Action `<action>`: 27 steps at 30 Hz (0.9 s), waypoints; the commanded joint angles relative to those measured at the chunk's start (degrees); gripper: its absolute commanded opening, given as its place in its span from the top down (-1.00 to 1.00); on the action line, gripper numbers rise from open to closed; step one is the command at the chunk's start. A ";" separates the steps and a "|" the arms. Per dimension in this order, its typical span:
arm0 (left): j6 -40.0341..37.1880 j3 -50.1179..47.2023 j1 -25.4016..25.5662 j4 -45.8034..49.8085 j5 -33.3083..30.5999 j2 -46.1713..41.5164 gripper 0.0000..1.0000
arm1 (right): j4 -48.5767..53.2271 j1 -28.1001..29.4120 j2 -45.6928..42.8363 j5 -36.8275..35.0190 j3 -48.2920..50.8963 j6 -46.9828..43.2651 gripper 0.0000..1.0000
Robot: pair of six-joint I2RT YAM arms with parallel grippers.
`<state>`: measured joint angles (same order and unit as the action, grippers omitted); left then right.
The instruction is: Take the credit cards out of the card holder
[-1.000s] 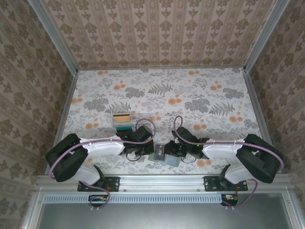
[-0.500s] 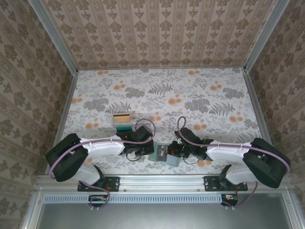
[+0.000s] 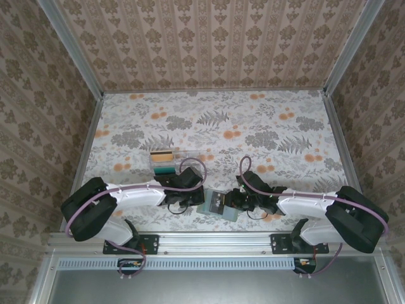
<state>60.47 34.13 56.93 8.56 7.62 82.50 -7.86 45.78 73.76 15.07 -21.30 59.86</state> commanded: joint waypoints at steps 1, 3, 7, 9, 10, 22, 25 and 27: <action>0.18 -3.28 0.54 10.34 -2.39 3.62 1.00 | -1.57 -0.30 -0.89 0.20 0.99 0.00 0.40; 0.18 -3.19 0.56 10.34 -2.27 3.76 1.00 | -2.85 -0.30 -0.81 0.53 1.05 0.05 0.37; 0.27 -3.28 0.56 9.90 -2.25 4.05 1.00 | -5.02 -0.28 0.68 1.64 1.00 0.08 0.39; 0.27 -3.28 0.61 9.79 -2.14 4.28 1.00 | -6.70 -0.26 1.91 2.28 1.00 0.34 0.42; 0.28 -3.28 0.60 9.71 -2.05 4.38 1.00 | -7.53 -0.29 2.66 2.62 0.93 0.51 0.45; 0.26 -3.45 0.68 9.91 -2.02 4.32 1.00 | -6.31 -0.58 3.39 2.41 0.38 -0.86 0.91; 0.27 -3.70 0.72 9.96 -2.08 4.35 1.00 | -3.88 -1.59 1.54 2.21 1.03 -1.78 0.95; 0.27 -3.80 0.72 9.97 -2.08 4.34 1.00 | -2.47 -2.51 0.15 2.33 1.58 -2.41 0.99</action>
<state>60.47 34.15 56.93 8.56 7.62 82.83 -14.68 44.49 75.90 17.43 -21.10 59.42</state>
